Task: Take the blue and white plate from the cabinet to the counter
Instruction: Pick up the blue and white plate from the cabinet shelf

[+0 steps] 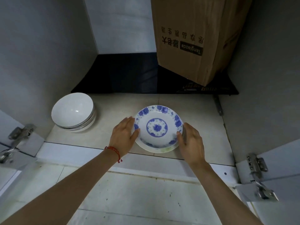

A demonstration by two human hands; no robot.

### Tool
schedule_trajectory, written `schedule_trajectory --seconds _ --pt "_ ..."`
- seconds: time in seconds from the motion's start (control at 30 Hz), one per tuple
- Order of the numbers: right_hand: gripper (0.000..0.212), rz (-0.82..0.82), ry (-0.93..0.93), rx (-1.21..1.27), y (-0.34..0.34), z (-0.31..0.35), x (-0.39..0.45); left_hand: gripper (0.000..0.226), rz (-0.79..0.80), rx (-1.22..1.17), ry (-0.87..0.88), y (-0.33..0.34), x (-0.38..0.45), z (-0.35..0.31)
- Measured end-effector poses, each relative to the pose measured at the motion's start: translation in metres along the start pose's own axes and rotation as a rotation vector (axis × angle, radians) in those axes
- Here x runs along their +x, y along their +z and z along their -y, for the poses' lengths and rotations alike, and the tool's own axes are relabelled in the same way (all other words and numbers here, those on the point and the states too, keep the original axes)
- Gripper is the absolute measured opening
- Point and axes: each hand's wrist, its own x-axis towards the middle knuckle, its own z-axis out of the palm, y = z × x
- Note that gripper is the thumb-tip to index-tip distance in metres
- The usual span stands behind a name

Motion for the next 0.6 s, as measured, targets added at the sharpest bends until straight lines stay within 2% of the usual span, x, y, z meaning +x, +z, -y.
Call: schedule_trajectory --seconds 0.23,0.4,0.6 --pt "0.041 -0.008 0.016 -0.044 0.009 -0.018 0.013 0.049 -0.001 -0.098 -0.067 0.017 0.013 0.002" --pt "0.040 -0.020 0.009 0.004 0.017 -0.021 0.013 0.039 -0.047 -0.180 -0.051 0.024 0.012 0.006" --pt "0.036 -0.068 0.021 0.095 0.024 -0.014 0.010 0.042 -0.049 -0.300 -0.061 0.026 0.010 0.007"
